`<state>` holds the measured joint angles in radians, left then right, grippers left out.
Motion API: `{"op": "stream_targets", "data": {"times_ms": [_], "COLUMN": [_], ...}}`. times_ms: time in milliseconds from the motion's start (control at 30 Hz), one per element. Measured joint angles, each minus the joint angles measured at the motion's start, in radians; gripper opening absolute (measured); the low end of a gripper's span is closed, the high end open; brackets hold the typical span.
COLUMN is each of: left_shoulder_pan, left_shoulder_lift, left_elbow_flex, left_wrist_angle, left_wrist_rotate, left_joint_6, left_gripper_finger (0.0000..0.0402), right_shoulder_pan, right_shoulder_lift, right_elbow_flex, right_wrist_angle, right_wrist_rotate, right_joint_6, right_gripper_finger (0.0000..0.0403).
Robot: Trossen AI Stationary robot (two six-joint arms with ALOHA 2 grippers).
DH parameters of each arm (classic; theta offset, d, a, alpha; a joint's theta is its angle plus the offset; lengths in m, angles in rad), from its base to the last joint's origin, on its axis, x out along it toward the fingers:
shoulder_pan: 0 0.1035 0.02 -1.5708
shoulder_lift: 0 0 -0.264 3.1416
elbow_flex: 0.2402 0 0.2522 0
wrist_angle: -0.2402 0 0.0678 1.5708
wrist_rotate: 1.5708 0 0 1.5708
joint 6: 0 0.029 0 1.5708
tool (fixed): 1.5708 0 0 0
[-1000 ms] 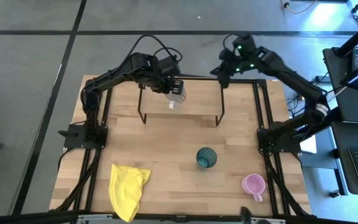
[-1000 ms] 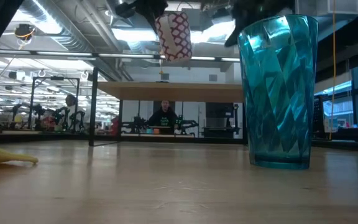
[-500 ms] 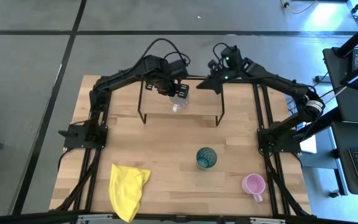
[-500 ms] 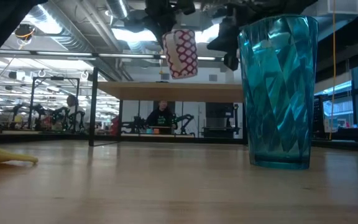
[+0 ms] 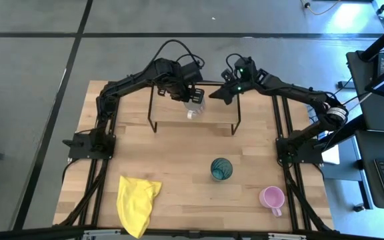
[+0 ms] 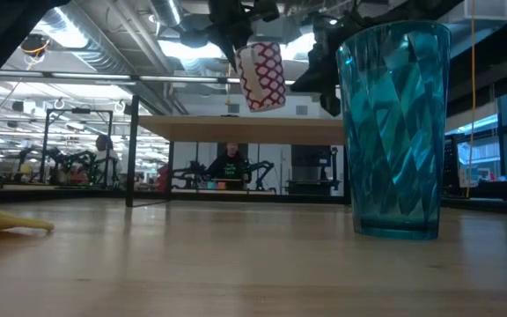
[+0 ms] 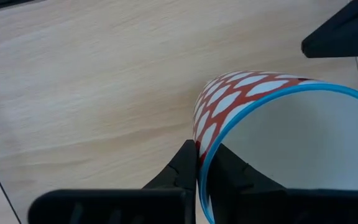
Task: Stack small to large cups/mugs on shelf
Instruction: Put the white/red mug on the shelf
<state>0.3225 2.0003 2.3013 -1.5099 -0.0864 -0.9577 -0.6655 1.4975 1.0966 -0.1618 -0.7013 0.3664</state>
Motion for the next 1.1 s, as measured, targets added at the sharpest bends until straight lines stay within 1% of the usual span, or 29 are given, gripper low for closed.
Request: {"op": "stream_targets", "data": {"times_ms": [100,233,400,967,1033,1100], "left_shoulder_pan": [0.005,0.009,0.026,0.053,0.053,0.056], "left_shoulder_lift": [0.000,0.000,0.000,0.007,0.007,0.008], "left_elbow_flex": [0.000,0.000,0.000,0.000,0.000,0.000], "left_wrist_angle": [-0.001,-0.003,-0.067,-0.052,-0.052,-0.052], "left_wrist_rotate": [0.001,-0.001,-0.004,0.000,0.000,0.000], "left_joint_6": [0.000,0.006,0.003,0.051,0.052,0.053], "left_gripper_finger": [0.0012,0.0012,0.0012,0.0012,0.0012,0.0012], "right_shoulder_pan": [0.000,0.000,0.000,0.002,0.004,0.014], "right_shoulder_lift": [0.000,0.000,0.000,0.000,0.000,0.000], "right_elbow_flex": [-0.026,-0.048,-0.055,-0.055,-0.055,-0.055], "right_wrist_angle": [0.048,0.053,0.069,0.069,0.069,0.079], "right_wrist_rotate": [0.001,0.001,0.001,0.003,0.023,0.084], "right_joint_6": [0.000,-0.004,-0.003,-0.005,-0.005,-0.007], "right_gripper_finger": [0.0001,0.0001,0.0001,0.0002,0.0003,0.0003]}}
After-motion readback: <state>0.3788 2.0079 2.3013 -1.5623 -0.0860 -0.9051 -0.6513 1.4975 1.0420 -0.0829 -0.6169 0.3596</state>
